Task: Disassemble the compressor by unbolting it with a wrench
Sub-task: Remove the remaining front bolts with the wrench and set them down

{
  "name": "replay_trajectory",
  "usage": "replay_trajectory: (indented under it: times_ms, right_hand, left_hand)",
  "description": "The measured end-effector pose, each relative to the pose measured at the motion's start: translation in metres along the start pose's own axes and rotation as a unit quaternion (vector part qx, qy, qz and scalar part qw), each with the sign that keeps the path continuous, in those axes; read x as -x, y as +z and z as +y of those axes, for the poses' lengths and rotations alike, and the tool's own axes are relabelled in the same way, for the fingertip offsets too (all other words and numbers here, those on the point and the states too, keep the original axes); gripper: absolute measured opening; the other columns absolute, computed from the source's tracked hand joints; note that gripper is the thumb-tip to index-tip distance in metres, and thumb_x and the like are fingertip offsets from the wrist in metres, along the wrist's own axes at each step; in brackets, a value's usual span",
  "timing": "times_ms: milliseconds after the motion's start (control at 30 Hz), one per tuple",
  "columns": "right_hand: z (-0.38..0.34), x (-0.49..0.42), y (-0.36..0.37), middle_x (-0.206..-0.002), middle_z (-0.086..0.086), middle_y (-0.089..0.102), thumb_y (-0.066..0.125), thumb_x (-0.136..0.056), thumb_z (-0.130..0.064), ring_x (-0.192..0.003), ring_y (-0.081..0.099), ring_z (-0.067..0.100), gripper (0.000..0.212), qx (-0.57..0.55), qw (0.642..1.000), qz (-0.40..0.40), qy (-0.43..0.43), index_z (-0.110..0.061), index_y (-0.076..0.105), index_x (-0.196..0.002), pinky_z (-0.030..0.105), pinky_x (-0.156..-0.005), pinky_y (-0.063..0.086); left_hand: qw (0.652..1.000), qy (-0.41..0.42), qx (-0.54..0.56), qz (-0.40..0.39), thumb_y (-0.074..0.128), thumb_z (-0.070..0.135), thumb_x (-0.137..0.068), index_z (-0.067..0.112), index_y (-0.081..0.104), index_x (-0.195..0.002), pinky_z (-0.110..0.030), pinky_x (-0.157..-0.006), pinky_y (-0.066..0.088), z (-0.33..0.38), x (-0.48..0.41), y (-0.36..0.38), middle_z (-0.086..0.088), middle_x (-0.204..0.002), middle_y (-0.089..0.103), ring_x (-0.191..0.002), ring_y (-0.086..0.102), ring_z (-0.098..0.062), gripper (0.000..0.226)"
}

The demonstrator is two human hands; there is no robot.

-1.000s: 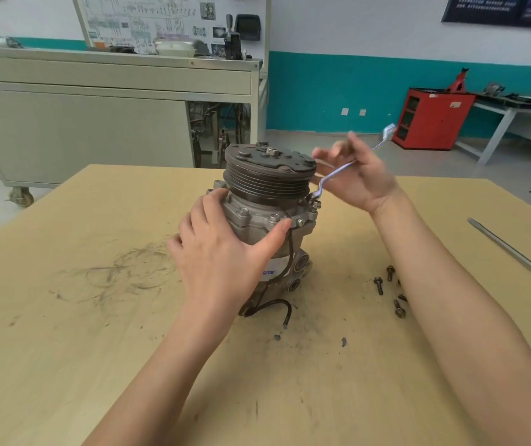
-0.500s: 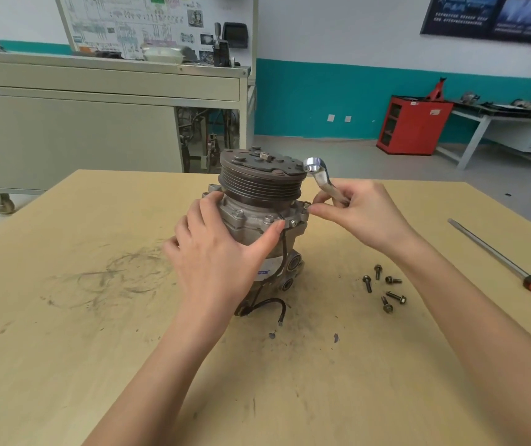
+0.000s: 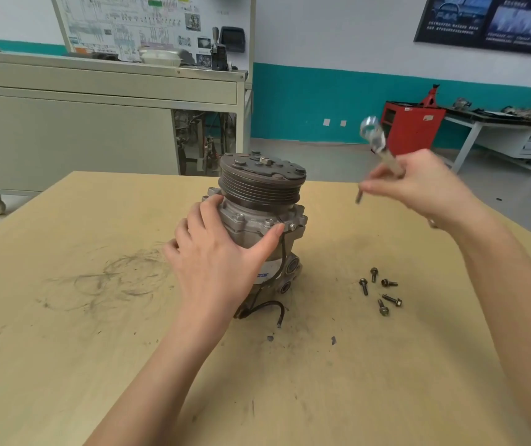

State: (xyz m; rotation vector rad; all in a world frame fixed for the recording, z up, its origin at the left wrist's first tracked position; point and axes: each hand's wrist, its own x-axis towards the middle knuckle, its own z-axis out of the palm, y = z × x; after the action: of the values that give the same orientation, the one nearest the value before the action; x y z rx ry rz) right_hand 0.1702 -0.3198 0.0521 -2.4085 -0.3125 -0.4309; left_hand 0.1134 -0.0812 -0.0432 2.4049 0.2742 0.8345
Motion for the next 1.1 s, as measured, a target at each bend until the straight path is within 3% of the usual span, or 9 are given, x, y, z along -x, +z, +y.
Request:
replay_trajectory:
  times_ms: [133,300,400,533,633,733,833,967,1100]
  right_hand:
    - [0.048,0.019,0.019,-0.056,-0.004,0.043,0.072,-0.083,-0.028,-0.046,0.032,0.009,0.011,0.123,0.957,-0.211,0.155,-0.017,0.07,-0.079,0.019,-0.04,0.024]
    - [0.088,0.033,0.052,-0.074,0.002,0.059,0.074,-0.08,-0.032,-0.069,0.052,0.016,0.021,0.236,0.918,-0.254,0.191,-0.013,0.066,-0.081,0.025,-0.055,0.035]
    - [0.095,0.034,0.06,-0.068,0.001,0.053,0.073,-0.08,-0.035,-0.07,0.051,0.019,0.025,0.249,0.912,-0.257,0.2,-0.014,0.061,-0.076,0.028,-0.057,0.033]
    - [0.078,0.04,0.047,-0.054,-0.005,0.044,0.062,-0.089,-0.04,-0.05,0.039,0.012,0.03,0.151,0.961,-0.124,0.196,-0.012,0.068,-0.081,0.026,-0.046,0.025]
    - [0.047,0.05,0.039,-0.035,-0.012,0.033,0.056,-0.092,-0.038,-0.035,0.029,0.003,0.026,-0.03,0.987,0.004,0.156,-0.02,0.073,-0.084,0.024,-0.045,0.021]
    - [0.009,0.063,0.053,-0.042,-0.013,0.029,0.054,-0.093,-0.037,-0.039,0.026,0.004,0.03,-0.097,0.99,-0.008,0.098,-0.013,0.071,-0.097,0.025,-0.048,0.02]
    - [-0.012,0.068,0.069,-0.051,-0.01,0.029,0.053,-0.094,-0.036,-0.047,0.026,0.008,0.043,-0.123,0.991,0.011,0.057,0.005,0.063,-0.102,0.026,-0.051,0.022]
    - [-0.025,0.067,0.05,-0.048,-0.009,0.035,0.04,-0.1,-0.038,-0.046,0.033,0.007,0.042,-0.301,0.946,0.092,0.075,-0.016,0.072,-0.087,0.022,-0.048,0.03]
    - [-0.023,0.065,0.03,-0.061,-0.003,0.061,0.028,-0.099,-0.05,-0.062,0.054,0.004,0.061,-0.259,0.947,0.187,0.022,-0.027,0.072,-0.063,0.023,-0.065,0.041]
  left_hand:
    - [0.999,-0.002,0.017,-0.03,0.031,0.093,-0.06,0.026,0.033,-0.138,-0.046,-0.101,0.027,0.0,-0.001,-0.007,0.0,-0.141,0.046,-0.131,0.04,-0.026,0.103]
    - [0.981,0.019,0.118,-0.15,0.056,0.092,-0.044,0.033,0.015,-0.15,-0.058,-0.111,0.031,-0.022,-0.031,-0.036,0.002,-0.156,0.03,-0.139,0.037,-0.021,0.128]
    - [0.953,0.047,0.153,-0.258,0.075,0.08,-0.041,0.03,0.007,-0.155,-0.045,-0.116,0.029,-0.032,-0.058,-0.045,0.004,-0.161,0.018,-0.145,0.025,-0.016,0.141]
    - [0.878,0.108,0.235,-0.403,0.08,0.054,-0.053,0.032,0.007,-0.155,0.0,-0.087,0.039,-0.039,-0.085,-0.042,0.022,-0.142,0.034,-0.124,0.044,0.004,0.128]
    - [0.854,0.101,0.271,-0.432,0.088,0.065,-0.037,0.03,0.018,-0.153,-0.02,-0.099,0.046,-0.039,-0.096,-0.039,0.014,-0.137,0.049,-0.121,0.055,-0.003,0.14]
    - [0.86,0.105,0.285,-0.41,0.087,0.068,-0.032,0.024,0.036,-0.145,-0.024,-0.101,0.047,-0.042,-0.091,-0.035,0.011,-0.131,0.057,-0.115,0.059,-0.001,0.132]
    - [0.884,0.083,0.279,-0.367,0.092,0.054,-0.047,0.021,0.042,-0.14,-0.024,-0.101,0.048,-0.044,-0.081,-0.033,0.012,-0.127,0.059,-0.111,0.059,0.003,0.111]
    - [0.927,0.032,0.277,-0.252,0.082,0.062,-0.042,0.025,0.041,-0.135,-0.005,-0.08,0.047,-0.036,-0.051,-0.034,0.023,-0.115,0.056,-0.098,0.057,0.017,0.108]
    - [0.966,-0.027,0.228,-0.118,0.08,0.067,-0.05,0.023,0.029,-0.149,-0.044,-0.108,0.04,-0.025,-0.019,-0.026,0.006,-0.144,0.046,-0.13,0.047,-0.011,0.12]
